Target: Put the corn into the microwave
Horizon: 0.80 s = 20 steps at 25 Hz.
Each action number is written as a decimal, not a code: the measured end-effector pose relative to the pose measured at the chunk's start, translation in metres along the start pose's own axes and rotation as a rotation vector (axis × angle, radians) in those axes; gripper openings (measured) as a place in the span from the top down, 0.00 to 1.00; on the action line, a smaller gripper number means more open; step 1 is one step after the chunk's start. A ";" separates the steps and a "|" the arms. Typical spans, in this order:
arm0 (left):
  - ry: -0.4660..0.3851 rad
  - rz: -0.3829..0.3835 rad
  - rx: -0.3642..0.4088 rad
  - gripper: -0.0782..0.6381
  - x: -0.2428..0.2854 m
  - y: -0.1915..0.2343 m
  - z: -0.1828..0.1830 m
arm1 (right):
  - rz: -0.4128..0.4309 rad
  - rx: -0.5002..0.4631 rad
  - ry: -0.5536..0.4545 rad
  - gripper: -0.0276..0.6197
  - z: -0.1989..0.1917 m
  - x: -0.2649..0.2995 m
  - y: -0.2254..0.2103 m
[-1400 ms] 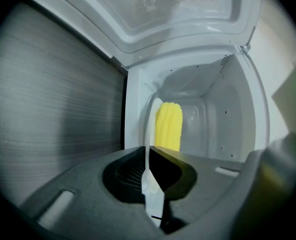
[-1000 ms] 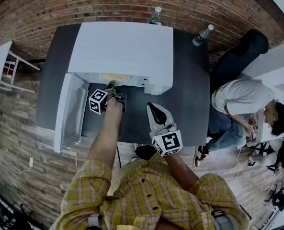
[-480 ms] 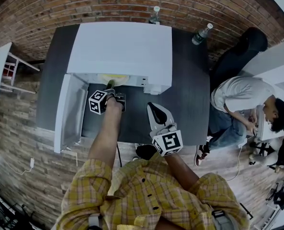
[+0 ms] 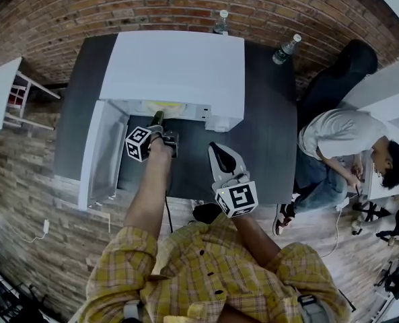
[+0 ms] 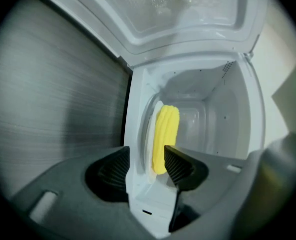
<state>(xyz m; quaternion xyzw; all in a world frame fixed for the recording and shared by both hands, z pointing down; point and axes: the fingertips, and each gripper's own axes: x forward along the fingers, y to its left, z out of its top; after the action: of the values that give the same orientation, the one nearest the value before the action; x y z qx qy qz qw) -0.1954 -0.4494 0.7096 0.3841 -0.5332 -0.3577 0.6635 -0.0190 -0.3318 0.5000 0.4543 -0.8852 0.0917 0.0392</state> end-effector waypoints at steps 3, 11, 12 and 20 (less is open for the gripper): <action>0.025 -0.032 0.042 0.58 -0.017 -0.010 -0.007 | 0.000 -0.005 -0.001 0.95 0.001 -0.003 0.004; 0.079 -0.120 0.107 0.65 -0.070 -0.031 -0.027 | -0.002 -0.014 -0.015 0.95 0.008 -0.020 0.021; 0.086 -0.129 0.116 0.67 -0.076 -0.033 -0.030 | -0.002 -0.015 -0.016 0.95 0.008 -0.022 0.023; 0.093 -0.223 0.138 0.89 -0.132 -0.050 -0.044 | -0.001 -0.029 -0.024 0.95 0.013 -0.041 0.046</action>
<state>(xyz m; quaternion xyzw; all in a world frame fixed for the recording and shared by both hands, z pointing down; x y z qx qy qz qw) -0.1788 -0.3496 0.6016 0.5020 -0.4792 -0.3732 0.6157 -0.0323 -0.2752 0.4749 0.4552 -0.8867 0.0734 0.0349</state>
